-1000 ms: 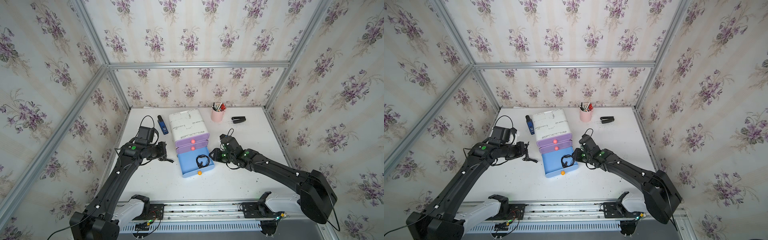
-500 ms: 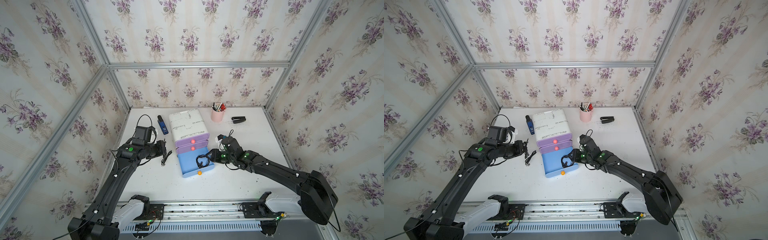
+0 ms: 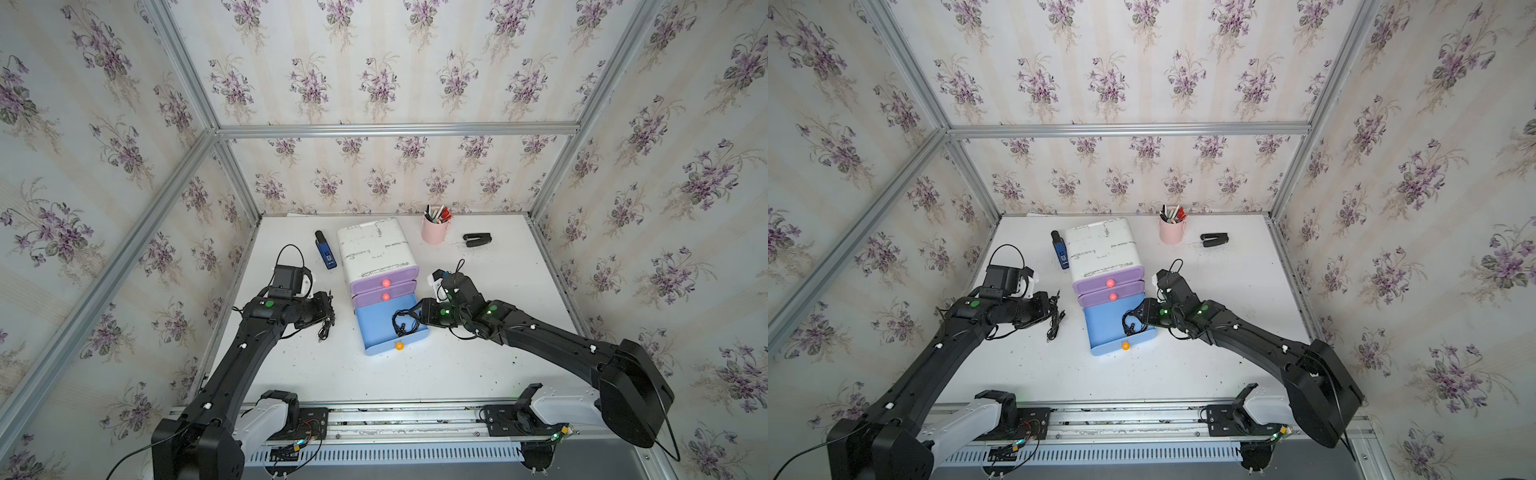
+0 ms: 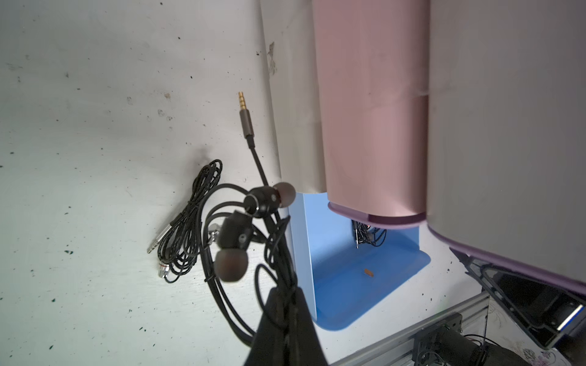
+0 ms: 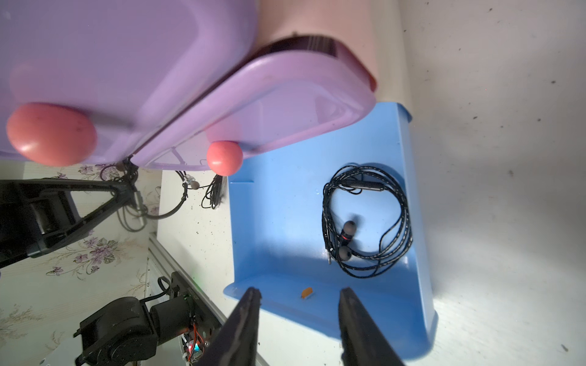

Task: Place the wired earphones into the drawer by color
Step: Pick up the wired earphones from the center of the board.

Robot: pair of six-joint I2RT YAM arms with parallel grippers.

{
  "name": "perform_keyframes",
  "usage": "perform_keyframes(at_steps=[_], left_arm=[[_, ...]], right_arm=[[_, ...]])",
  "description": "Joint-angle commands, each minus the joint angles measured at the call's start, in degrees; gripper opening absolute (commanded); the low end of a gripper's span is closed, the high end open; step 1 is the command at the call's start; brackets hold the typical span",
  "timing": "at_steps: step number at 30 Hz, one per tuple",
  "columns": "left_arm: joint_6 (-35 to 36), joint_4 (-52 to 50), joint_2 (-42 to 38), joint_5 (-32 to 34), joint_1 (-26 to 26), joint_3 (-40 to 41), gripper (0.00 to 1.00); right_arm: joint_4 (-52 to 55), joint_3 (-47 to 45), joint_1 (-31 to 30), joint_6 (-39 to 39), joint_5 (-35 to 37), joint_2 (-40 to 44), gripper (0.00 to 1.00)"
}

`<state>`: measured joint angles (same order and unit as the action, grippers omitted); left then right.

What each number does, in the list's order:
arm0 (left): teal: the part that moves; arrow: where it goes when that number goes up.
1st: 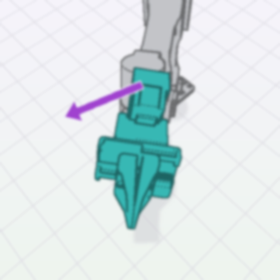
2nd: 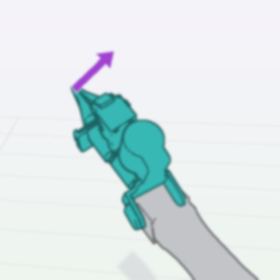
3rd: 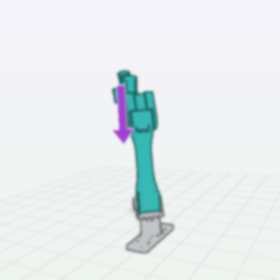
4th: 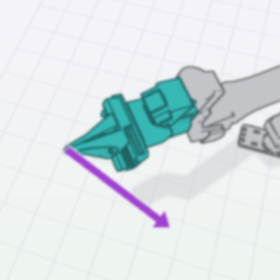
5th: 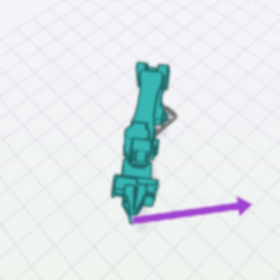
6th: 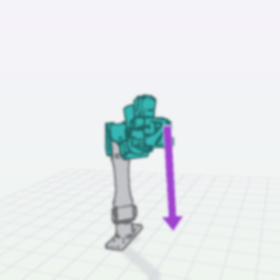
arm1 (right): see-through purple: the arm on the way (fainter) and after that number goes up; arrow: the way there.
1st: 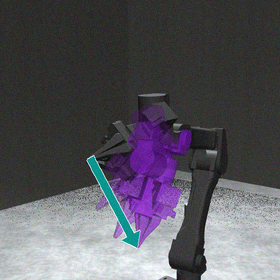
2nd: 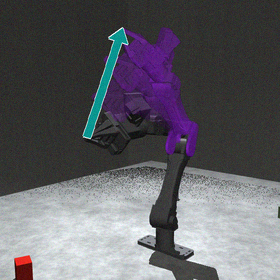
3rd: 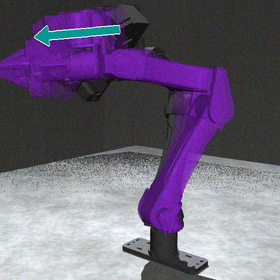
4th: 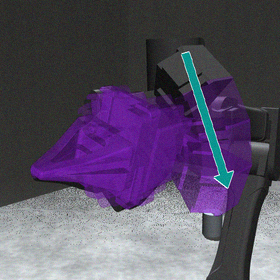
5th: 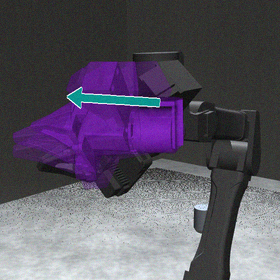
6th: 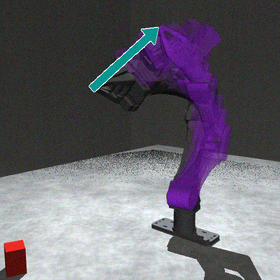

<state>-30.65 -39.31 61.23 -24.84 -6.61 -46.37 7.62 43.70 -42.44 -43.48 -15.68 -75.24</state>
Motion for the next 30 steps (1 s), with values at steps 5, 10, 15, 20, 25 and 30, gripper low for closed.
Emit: perform_keyframes(at_steps=[5, 10, 15, 20, 25, 30], left_arm=[[-0.15, 5.56, 1.23, 1.28, 0.6, 4.46, 0.0], [-0.9, 8.81, 3.06, 1.21, 0.64, 7.27, 0.0], [-1.15, 11.21, 4.59, 1.11, 0.68, 9.21, 0.0], [-1.98, 12.55, 3.38, 1.74, 0.82, 10.87, 0.0], [-4.34, 15.24, -3.45, 0.59, 1.89, 13.51, 0.0], [-6.82, 18.31, -2.57, -1.22, 2.32, 15.01, 0.0]], right_arm=[[-0.05, -0.19, -0.1, 0.51, 0.94, 0.45, 0.44], [0.22, -0.2, -0.1, 0.59, 1.15, 0.44, 0.44], [0.54, -0.46, -0.08, 0.66, 1.45, 0.62, 0.44], [0.55, -0.72, -0.08, 0.68, 1.57, 0.7, 0.44], [0.91, -0.97, -0.07, 0.94, 1.82, 0.82, 0.44], [0.85, -1.03, -0.03, 1.12, 1.94, 0.8, 0.44]])
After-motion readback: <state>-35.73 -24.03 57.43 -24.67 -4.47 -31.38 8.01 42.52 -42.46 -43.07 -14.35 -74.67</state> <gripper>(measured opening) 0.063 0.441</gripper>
